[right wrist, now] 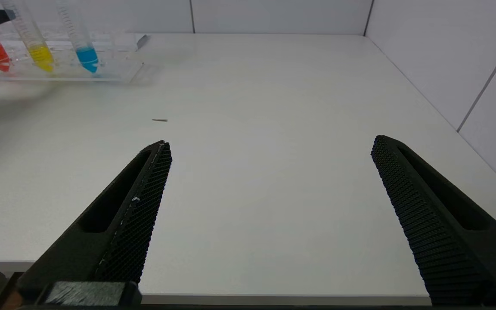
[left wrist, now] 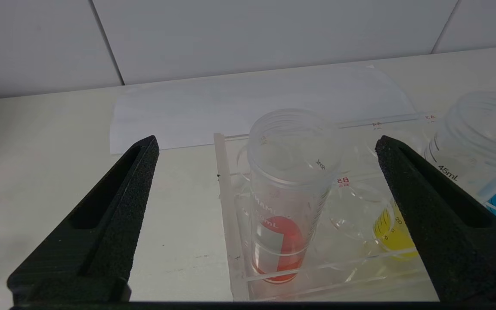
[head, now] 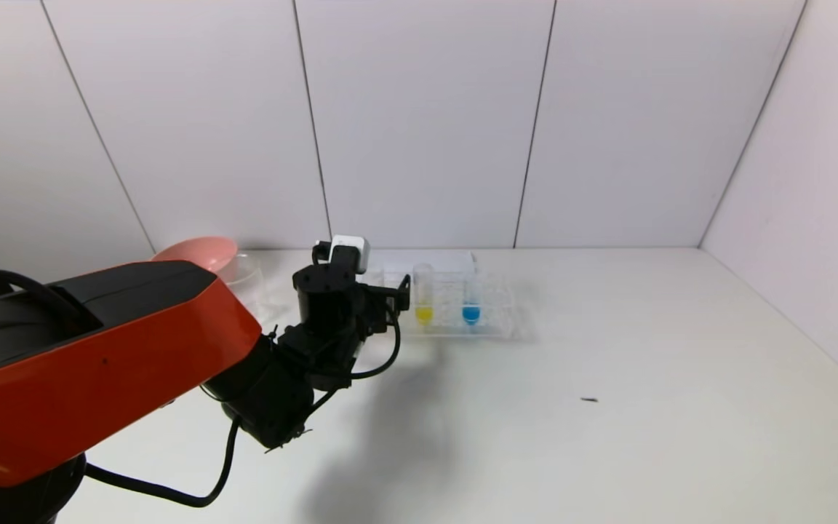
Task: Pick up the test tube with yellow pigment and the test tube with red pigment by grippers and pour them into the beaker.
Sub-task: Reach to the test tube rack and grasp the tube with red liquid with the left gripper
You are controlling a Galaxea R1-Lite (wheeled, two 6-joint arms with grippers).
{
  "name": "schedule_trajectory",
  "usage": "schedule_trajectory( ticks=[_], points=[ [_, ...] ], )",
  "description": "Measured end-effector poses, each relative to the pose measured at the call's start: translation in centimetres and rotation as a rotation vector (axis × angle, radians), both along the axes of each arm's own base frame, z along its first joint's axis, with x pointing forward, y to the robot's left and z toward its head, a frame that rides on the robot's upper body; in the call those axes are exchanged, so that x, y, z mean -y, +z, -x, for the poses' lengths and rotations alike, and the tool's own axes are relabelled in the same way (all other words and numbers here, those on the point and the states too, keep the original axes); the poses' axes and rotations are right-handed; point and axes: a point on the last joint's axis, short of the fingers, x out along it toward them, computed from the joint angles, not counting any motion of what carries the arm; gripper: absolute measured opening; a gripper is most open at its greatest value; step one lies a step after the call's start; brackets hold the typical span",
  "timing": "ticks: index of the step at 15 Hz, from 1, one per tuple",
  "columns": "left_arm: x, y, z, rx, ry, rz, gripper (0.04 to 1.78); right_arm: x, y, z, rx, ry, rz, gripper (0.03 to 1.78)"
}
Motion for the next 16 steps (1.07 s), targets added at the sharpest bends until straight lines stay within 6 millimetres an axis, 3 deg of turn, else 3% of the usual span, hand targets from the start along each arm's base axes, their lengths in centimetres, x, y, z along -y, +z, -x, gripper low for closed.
schedule_trajectory(
  ticks=[6, 9, 12, 16],
  points=[
    [0.05, -0.16, -0.04, -0.003, -0.001, -0.002, 1.76, 0.00, 0.00, 0.00, 0.000, -0.001, 0.000, 1.70],
    [0.07, -0.22, -0.06, -0.004, -0.001, -0.008, 1.64, 0.00, 0.00, 0.00, 0.000, 0.000, 0.000, 1.70],
    [0.07, -0.54, -0.13, -0.010, -0.003, -0.016, 1.28, 0.00, 0.00, 0.00, 0.000, 0.000, 0.000, 1.70],
    [0.14, -0.71, -0.18, -0.015, -0.024, -0.017, 0.55, 0.00, 0.00, 0.00, 0.000, 0.000, 0.000, 1.70]
  ],
)
